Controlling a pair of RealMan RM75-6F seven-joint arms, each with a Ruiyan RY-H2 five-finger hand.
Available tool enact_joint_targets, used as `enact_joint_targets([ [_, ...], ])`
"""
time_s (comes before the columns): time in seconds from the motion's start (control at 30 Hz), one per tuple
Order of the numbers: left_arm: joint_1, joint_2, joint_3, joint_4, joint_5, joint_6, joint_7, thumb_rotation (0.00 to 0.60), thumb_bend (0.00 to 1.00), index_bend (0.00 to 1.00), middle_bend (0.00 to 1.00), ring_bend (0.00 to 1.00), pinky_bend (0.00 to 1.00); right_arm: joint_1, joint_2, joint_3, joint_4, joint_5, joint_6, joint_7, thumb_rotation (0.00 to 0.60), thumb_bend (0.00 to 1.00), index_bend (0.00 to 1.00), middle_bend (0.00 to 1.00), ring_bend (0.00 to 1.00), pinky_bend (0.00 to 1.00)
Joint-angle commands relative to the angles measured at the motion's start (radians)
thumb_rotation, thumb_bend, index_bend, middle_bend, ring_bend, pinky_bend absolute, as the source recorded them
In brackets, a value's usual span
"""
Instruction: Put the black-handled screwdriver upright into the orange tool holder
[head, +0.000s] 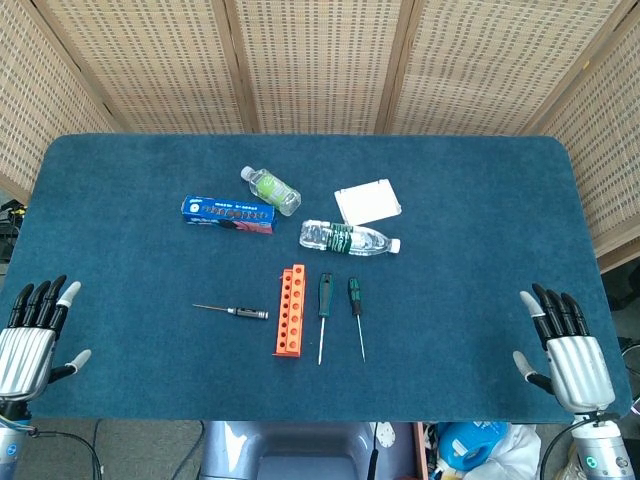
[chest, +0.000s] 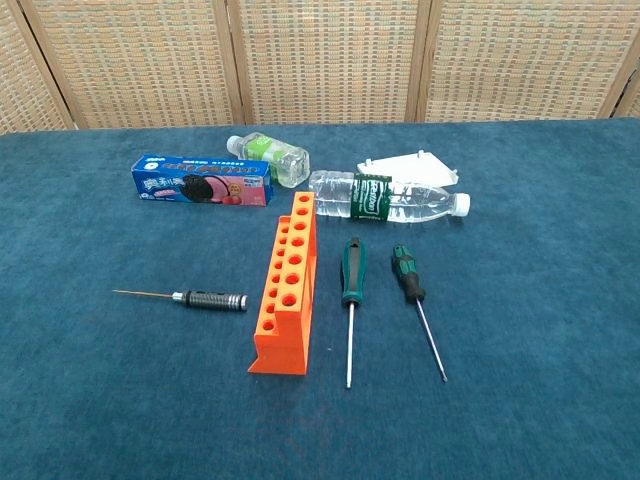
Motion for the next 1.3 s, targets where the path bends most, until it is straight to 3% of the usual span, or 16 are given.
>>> enact_joint_targets([
  [0.03,-0.001,0.001,0.002,-0.002,0.001,-0.002,-0.001,0.6,0.0,0.01,0.0,0.0,0.0,0.001,0.0,0.001,0.001,0.002,-0.002,0.0,0.6,0.28,0.0,0.0,0.0,0.0],
  [0.4,-0.03,0.027,0.006,-0.03,0.018,-0.046,-0.024,0.6,0.0,0.01,0.0,0.0,0.0,-0.005,0.006,0.005,0.001,0.011,0.005,0.005,0.6,0.28,0.0,0.0,0.0,0.0],
  [0.57,-0.081,0.082,0.004,-0.091,0.042,-0.111,-0.056,0.6,0.0,0.05,0.0,0.0,0.0,-0.004,0.003,0.003,-0.001,0.009,0.001,-0.006,0.6,0.28,0.0,0.0,0.0,0.0],
  [0.77,-0.17,0.116,-0.007,-0.147,0.024,-0.254,-0.089,0.6,0.08,0.14,0.0,0.0,0.0,-0.004,0.003,0.004,-0.002,0.012,-0.002,-0.01,0.6,0.28,0.0,0.0,0.0,0.0],
  [1.03,-0.275,0.008,-0.079,-0.128,-0.095,-0.377,-0.005,0.6,0.15,0.28,0.0,0.0,0.0,-0.002,0.006,0.009,-0.007,0.016,-0.001,0.008,0.6,0.28,0.0,0.0,0.0,0.0],
  [1.3,-0.366,-0.059,-0.123,-0.139,-0.205,-0.475,0.108,0.6,0.16,0.34,0.0,0.0,0.0,-0.004,0.007,0.01,0.002,0.02,0.001,0.015,0.6,0.28,0.0,0.0,0.0,0.0],
])
